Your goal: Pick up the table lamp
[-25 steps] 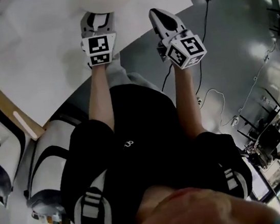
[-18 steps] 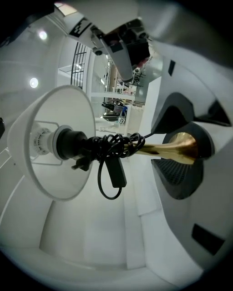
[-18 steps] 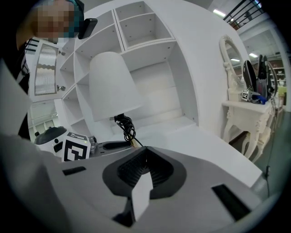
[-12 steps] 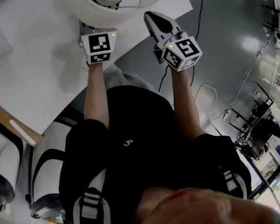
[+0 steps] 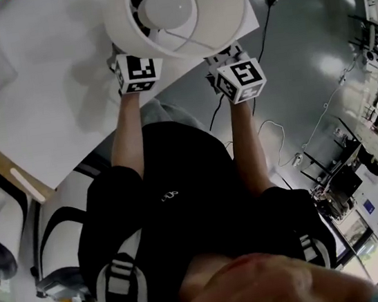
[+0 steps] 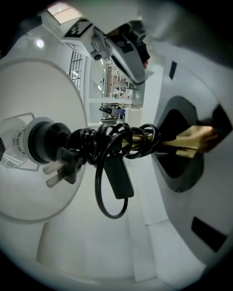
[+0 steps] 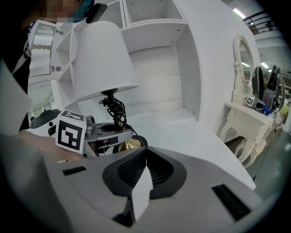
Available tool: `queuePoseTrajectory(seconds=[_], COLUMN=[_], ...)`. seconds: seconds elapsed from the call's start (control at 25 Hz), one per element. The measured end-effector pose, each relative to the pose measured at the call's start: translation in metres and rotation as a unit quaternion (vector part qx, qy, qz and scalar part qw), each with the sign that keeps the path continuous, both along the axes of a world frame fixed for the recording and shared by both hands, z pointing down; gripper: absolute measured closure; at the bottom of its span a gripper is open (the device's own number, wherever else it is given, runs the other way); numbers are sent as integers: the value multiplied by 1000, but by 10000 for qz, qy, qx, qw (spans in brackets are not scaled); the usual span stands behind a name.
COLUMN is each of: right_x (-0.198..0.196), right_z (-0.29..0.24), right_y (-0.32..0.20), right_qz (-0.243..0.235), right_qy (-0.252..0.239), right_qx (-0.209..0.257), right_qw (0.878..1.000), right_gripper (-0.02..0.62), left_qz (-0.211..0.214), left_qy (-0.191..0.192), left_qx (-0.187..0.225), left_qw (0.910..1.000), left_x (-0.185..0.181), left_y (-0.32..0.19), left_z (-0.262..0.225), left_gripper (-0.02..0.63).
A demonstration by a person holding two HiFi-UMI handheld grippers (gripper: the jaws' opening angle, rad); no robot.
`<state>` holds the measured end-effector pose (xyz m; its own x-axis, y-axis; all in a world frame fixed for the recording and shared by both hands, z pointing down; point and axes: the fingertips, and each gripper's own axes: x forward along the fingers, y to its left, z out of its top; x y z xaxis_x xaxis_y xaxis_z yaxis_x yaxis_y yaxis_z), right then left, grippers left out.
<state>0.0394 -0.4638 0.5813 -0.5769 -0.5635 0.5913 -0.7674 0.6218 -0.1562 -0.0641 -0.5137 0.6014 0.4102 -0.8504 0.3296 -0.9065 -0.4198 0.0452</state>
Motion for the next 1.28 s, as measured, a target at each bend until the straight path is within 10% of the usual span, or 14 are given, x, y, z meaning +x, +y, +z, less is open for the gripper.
queuePoseTrajectory(seconds=[0.4,1.28], right_x=[-4,55], right_z=[13,-102], right_y=[1,55], right_qz=[-65,-15], right_qy=[-20,-1124], right_qx=[-121,838], right_qw=[9999,9901], right_gripper=[577,577], left_qz=[122,-124], left_qy=[-216,-895], left_qx=[-23,649], left_qw=[9997,9938], left_x=[5,50], left_y=[-9,83], left_z=[2,-172], left_gripper=[514,515])
